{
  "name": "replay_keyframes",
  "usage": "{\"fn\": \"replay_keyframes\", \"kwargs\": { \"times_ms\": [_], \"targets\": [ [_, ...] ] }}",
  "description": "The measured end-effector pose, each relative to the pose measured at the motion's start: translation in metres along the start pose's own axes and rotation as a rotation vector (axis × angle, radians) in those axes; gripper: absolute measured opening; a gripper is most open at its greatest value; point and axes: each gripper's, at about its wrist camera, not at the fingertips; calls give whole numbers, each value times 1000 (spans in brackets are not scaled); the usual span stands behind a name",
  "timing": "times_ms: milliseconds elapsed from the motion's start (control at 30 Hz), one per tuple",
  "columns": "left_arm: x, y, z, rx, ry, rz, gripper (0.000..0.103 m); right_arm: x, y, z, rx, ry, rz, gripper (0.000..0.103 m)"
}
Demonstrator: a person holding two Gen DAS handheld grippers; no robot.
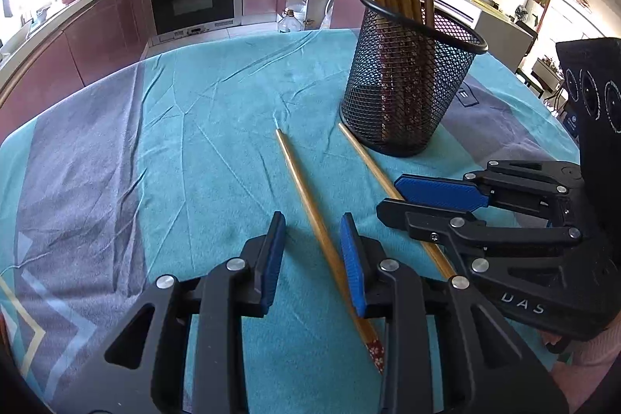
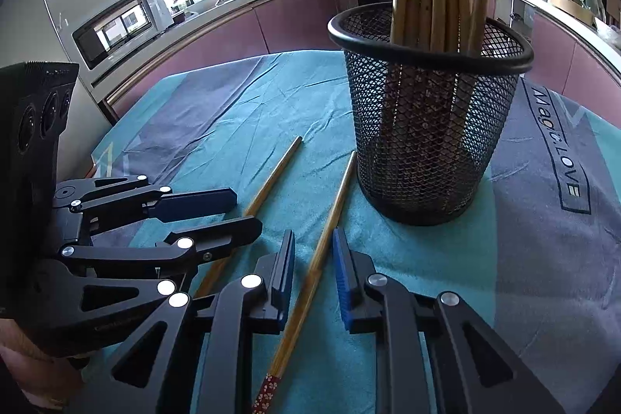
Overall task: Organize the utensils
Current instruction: 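Close the right tool on a chopstick while the left tool grasps another, then lift the right tool's chopstick upright over the holder while the left tool lifts its own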
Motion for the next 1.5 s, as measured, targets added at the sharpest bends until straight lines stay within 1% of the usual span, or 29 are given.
{"fn": "replay_keyframes", "kwargs": {
  "times_ms": [133,300,500,800,933,1100,1500],
  "targets": [
    [-1,2,1,-8,-4,3,27,-2,2,2,-3,15,0,10],
    [-3,3,-2,-7,-31,3,13,-4,3,4,-12,35,5,7],
    [-1,2,-8,18,-62,9,9,-3,2,5,-23,42,15,5],
    [8,-8,-14,39,-82,25,8,4,-14,7,-59,40,47,5],
    [10,-19,-16,50,-86,47,8,8,-23,9,-113,42,66,5],
    [10,-34,-16,68,-83,76,8,10,-39,7,-122,35,110,5],
    [11,-65,-14,115,-84,140,8,15,-60,6,-125,37,170,5]
  ]
}}
Point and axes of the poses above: each gripper's, at about its wrist camera, not at the fingertips, and y roughly the way its jaws point, z to its right, x to its underside, and after that the axes turned 15 degrees about -z, right-handed
